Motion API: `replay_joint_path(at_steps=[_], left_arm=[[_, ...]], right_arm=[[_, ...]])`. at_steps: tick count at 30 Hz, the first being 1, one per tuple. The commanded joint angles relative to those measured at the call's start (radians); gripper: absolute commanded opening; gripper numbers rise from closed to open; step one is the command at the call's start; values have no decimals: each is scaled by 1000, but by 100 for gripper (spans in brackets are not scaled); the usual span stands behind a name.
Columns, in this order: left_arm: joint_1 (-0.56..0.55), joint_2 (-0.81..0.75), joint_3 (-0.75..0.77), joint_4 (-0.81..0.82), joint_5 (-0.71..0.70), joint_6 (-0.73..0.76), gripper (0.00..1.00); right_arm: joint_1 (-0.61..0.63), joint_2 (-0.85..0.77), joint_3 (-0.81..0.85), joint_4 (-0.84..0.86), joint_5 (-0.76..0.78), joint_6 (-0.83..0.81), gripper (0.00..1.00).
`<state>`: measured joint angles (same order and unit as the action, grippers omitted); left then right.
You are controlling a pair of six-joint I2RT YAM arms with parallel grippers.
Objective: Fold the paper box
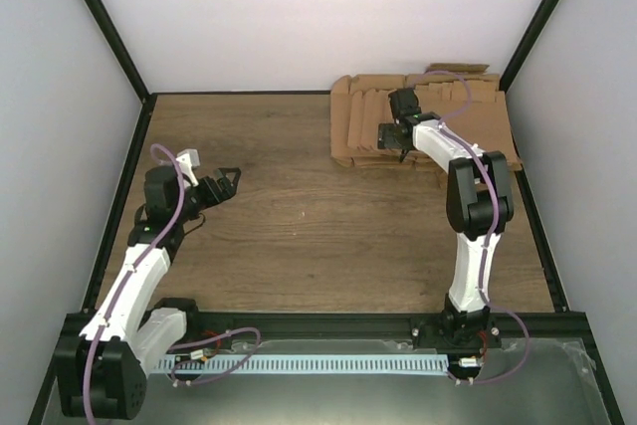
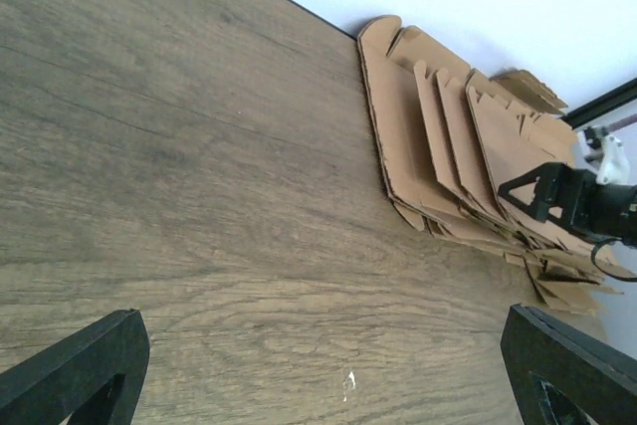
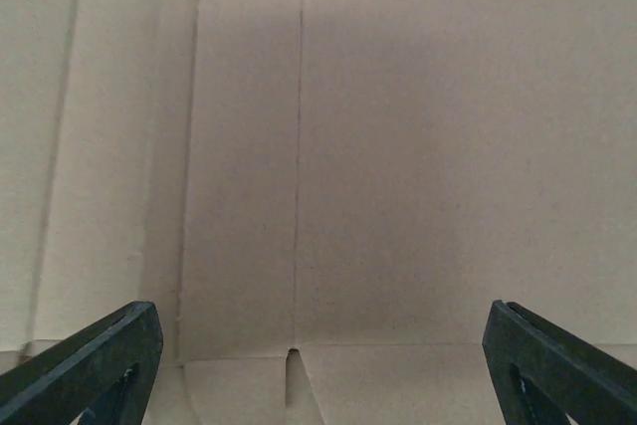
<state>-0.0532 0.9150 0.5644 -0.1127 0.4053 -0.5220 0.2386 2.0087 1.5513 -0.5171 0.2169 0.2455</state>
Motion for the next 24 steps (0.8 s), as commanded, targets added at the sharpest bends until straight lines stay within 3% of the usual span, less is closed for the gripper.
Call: replay_joint_path(at_steps=[1, 11, 24], left_arm=[[0, -17, 22, 1, -9, 12, 100], [0, -28, 22, -9, -28, 23, 100], [-1, -31, 27, -15, -32, 35, 100]], right_arm=[[11, 36, 77, -67, 81, -23, 92], [43, 113, 138, -109, 205, -37, 91], [83, 121, 127, -134, 175, -68, 93]])
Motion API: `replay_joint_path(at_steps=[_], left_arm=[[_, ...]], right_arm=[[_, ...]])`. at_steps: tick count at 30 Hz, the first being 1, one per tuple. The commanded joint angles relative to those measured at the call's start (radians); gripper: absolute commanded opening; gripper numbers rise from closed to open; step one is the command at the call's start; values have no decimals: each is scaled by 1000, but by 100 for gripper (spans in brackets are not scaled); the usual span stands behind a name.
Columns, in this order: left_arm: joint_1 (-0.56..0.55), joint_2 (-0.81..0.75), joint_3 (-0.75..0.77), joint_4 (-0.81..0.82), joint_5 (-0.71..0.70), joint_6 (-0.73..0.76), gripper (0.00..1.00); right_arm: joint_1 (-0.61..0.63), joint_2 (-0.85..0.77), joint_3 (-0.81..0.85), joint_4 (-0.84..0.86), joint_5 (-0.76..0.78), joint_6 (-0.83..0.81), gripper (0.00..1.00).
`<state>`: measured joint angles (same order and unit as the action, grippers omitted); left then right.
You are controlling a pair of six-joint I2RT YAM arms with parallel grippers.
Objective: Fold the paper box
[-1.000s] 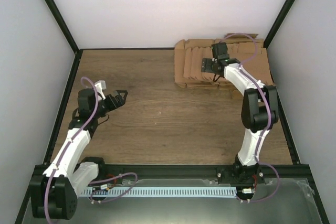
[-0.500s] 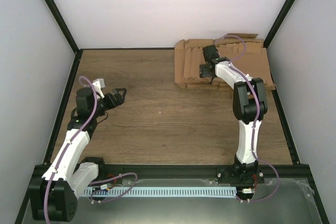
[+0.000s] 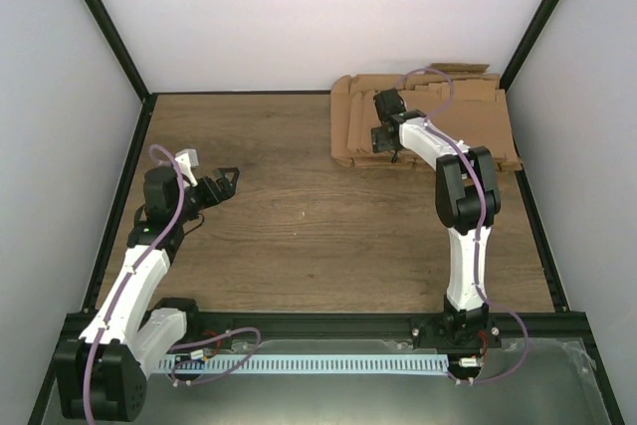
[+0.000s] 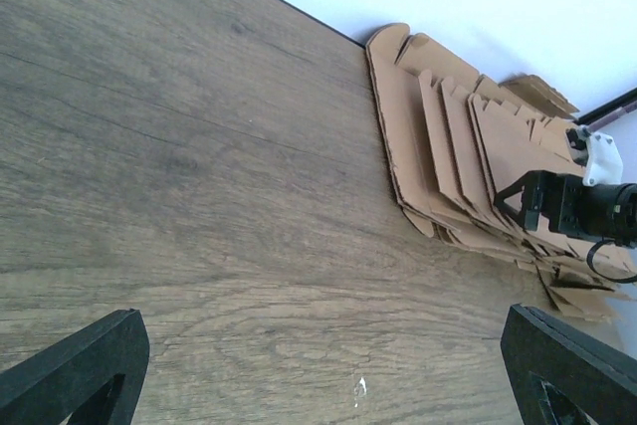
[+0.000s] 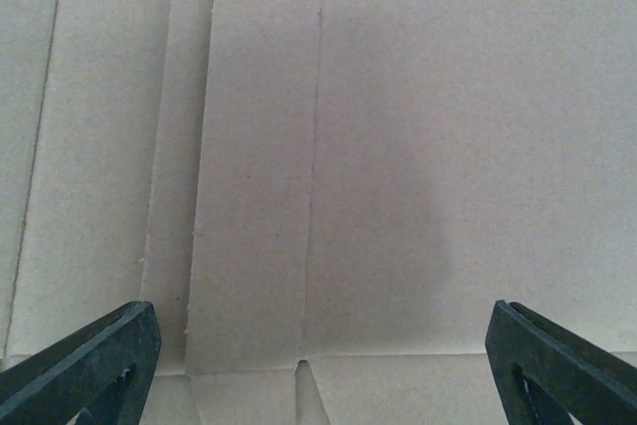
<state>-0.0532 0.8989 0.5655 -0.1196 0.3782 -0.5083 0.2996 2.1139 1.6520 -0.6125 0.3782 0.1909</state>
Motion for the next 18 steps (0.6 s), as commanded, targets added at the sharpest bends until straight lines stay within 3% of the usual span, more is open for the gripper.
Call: replay_joint_path(at_steps=[1, 10, 18], left_arm=[[0, -15, 26, -8, -4, 21, 100], [0, -9, 27, 3, 2, 20, 100], [-1, -9, 28, 3, 4, 18, 100]], right_arm=[[27, 18, 25, -47, 32, -10, 93], [32, 22, 17, -113, 203, 32, 92], [49, 15, 24, -100, 351, 20, 79]])
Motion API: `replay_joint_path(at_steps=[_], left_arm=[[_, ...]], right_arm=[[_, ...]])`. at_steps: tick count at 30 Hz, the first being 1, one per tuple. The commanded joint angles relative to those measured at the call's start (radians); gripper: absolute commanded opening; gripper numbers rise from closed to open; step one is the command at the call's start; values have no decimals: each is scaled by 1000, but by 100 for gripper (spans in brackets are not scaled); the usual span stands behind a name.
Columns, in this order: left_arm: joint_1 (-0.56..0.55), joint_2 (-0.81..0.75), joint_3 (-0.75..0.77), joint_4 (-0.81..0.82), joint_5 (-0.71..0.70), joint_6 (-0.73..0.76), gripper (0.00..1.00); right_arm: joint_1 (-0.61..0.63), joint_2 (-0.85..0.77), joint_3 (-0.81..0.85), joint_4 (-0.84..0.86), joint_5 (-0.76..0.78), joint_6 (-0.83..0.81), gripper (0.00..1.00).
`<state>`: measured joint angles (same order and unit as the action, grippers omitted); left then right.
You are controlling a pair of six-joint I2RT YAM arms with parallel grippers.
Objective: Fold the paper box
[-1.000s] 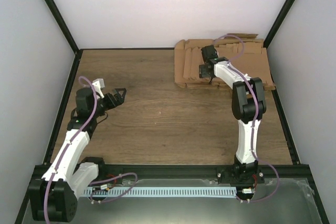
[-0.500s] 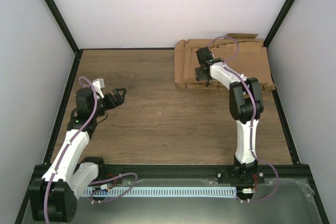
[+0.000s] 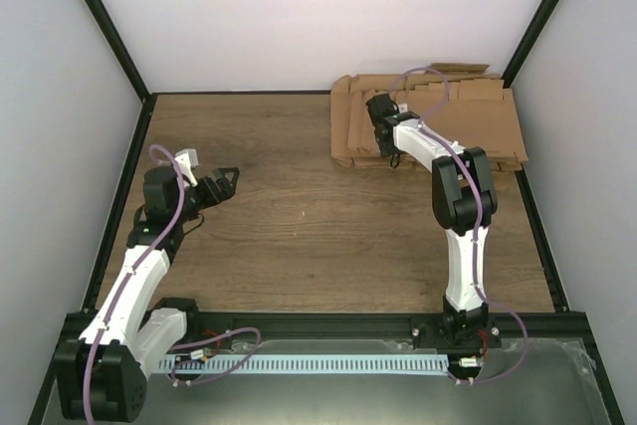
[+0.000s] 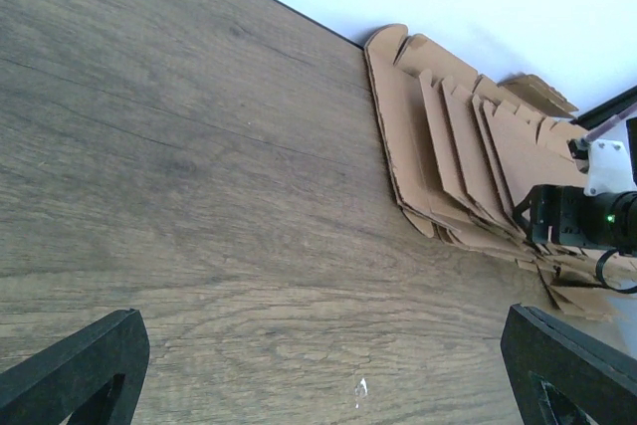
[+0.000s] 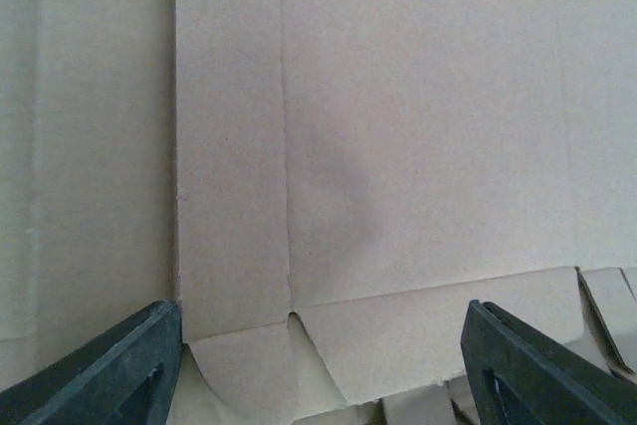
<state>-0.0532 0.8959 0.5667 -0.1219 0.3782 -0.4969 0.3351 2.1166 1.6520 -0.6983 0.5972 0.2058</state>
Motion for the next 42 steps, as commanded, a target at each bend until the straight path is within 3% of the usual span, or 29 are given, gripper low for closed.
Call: replay_joint_path(at_steps=[1, 11, 18, 24, 37, 42], left_arm=[[0, -6, 27, 5, 4, 6, 100], [0, -9, 37, 2, 2, 11, 100], [0, -8, 40, 5, 1, 11, 100], [0, -6, 43, 1, 1, 14, 100], [0, 0, 40, 5, 1, 17, 100], [0, 0, 38, 4, -5, 23, 100]], right_arm=[[19, 12, 25, -9, 145, -1, 76], [32, 4, 31, 17, 233, -29, 45], [32, -2, 25, 40, 80, -59, 57], [32, 57, 40, 13, 77, -58, 60], [32, 156, 78, -80, 398, 64, 56], [22, 189, 100, -109, 449, 89, 55]])
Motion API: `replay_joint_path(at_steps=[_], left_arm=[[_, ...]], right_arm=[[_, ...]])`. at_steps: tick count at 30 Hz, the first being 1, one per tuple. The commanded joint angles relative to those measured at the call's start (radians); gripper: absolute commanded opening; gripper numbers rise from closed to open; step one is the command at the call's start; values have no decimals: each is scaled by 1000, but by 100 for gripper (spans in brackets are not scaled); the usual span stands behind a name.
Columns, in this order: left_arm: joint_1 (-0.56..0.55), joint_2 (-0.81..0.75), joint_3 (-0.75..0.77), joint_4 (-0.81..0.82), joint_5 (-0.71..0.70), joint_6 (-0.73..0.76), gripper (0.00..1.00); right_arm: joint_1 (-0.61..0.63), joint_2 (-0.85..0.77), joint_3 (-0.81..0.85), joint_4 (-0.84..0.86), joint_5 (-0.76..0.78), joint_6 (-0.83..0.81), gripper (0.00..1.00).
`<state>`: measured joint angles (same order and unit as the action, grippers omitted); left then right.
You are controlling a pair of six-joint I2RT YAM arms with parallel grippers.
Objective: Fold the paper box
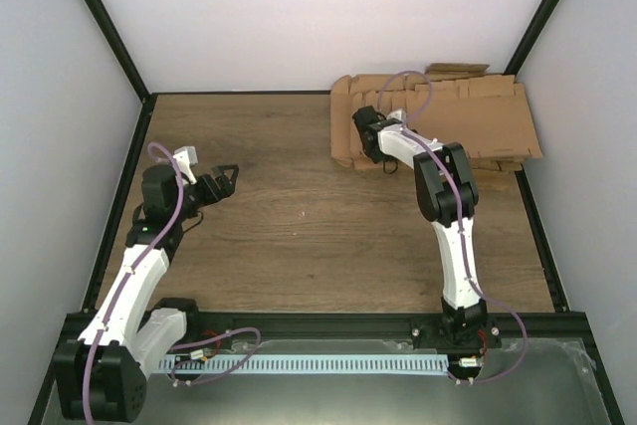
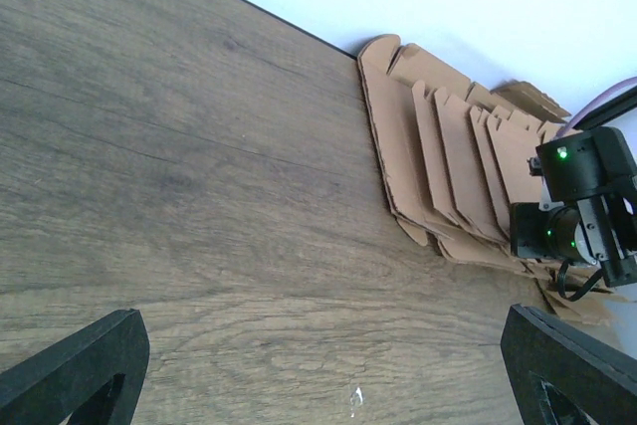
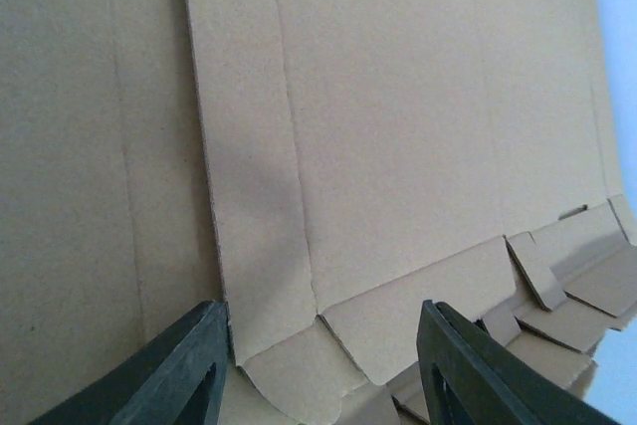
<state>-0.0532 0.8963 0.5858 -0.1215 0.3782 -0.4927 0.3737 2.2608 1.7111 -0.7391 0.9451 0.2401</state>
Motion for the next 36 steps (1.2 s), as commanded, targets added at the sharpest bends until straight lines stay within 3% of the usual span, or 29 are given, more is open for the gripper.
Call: replay_joint_path(at_steps=[1, 7, 11, 16, 27, 36], left_arm=[[0, 0, 20, 3, -5, 19, 100], [0, -2, 23, 2, -7, 20, 100], [0, -4, 24, 2, -7, 22, 100], [0, -7, 23, -2, -13, 26, 100], [0, -14, 26, -1, -14, 19, 100], [0, -15, 37, -9, -5, 13, 100]], right_arm=[[-19, 50, 45, -70, 104, 57, 55], [-38, 64, 57, -73, 156, 66, 46], [-40, 59, 66, -87, 172, 92, 17], [-41, 36, 83, -118, 217, 132, 2], [17, -51, 132, -202, 232, 151, 1], [196, -125, 140, -351, 175, 243, 1]])
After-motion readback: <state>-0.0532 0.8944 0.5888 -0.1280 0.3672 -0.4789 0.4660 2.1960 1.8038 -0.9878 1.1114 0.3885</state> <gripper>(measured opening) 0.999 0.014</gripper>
